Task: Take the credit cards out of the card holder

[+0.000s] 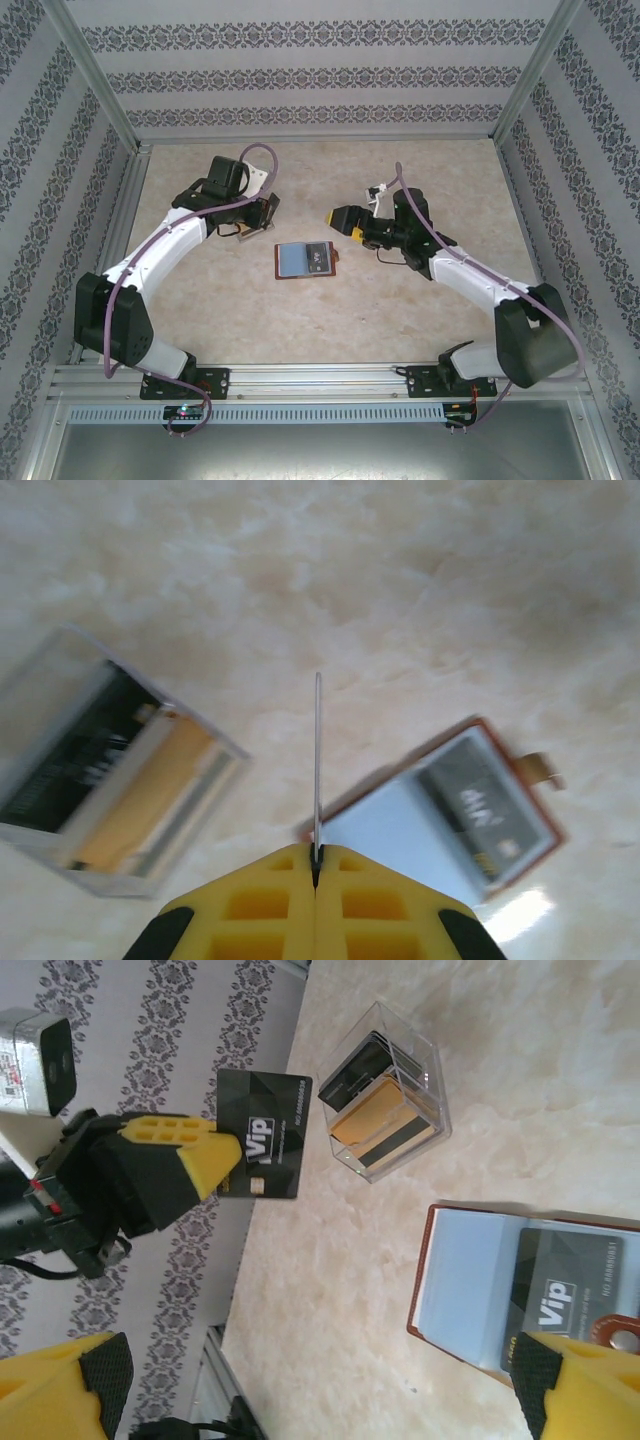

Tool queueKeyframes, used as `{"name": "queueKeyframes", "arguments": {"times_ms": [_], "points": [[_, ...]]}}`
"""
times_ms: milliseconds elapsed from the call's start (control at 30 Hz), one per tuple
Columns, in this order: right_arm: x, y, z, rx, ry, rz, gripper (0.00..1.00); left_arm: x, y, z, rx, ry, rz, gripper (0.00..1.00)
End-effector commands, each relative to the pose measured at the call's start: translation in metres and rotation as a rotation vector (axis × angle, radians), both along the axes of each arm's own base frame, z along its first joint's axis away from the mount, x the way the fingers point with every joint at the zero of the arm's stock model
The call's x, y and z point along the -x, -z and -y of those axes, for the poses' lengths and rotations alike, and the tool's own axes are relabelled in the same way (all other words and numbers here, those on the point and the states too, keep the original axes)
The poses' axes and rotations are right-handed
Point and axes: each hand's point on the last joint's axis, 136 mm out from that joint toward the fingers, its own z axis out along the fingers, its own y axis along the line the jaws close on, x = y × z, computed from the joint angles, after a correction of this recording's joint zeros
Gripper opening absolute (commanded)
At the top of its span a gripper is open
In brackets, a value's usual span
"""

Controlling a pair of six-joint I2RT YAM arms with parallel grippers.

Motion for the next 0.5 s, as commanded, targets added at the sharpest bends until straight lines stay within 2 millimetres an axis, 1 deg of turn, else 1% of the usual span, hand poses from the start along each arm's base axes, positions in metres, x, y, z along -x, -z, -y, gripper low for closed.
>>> {"name": "queueKeyframes", "arguments": {"times_ms": [0,67,167,333,467], "points": [[0.002,-0.009,0.009,0.074,0.006,0.065,0.98,-0.013,-0.012,-0.029,-0.255,0.079,0.155,0.00],[0.005,-0.011,0.012,0.082,0.010,0.071,0.98,-0.019,-0.012,-0.033,-0.333,0.120,0.180,0.00],[0.007,-0.010,0.014,0.087,0.012,0.071,0.98,-0.030,-0.006,-0.038,-0.442,0.188,0.198,0.00],[0.009,-0.009,0.015,0.088,0.007,0.062,0.98,-0.048,0.002,-0.044,-0.510,0.242,0.219,0.00],[0.010,-0.009,0.017,0.096,0.013,0.059,0.98,-0.052,0.015,-0.046,-0.544,0.302,0.199,0.00]]}}
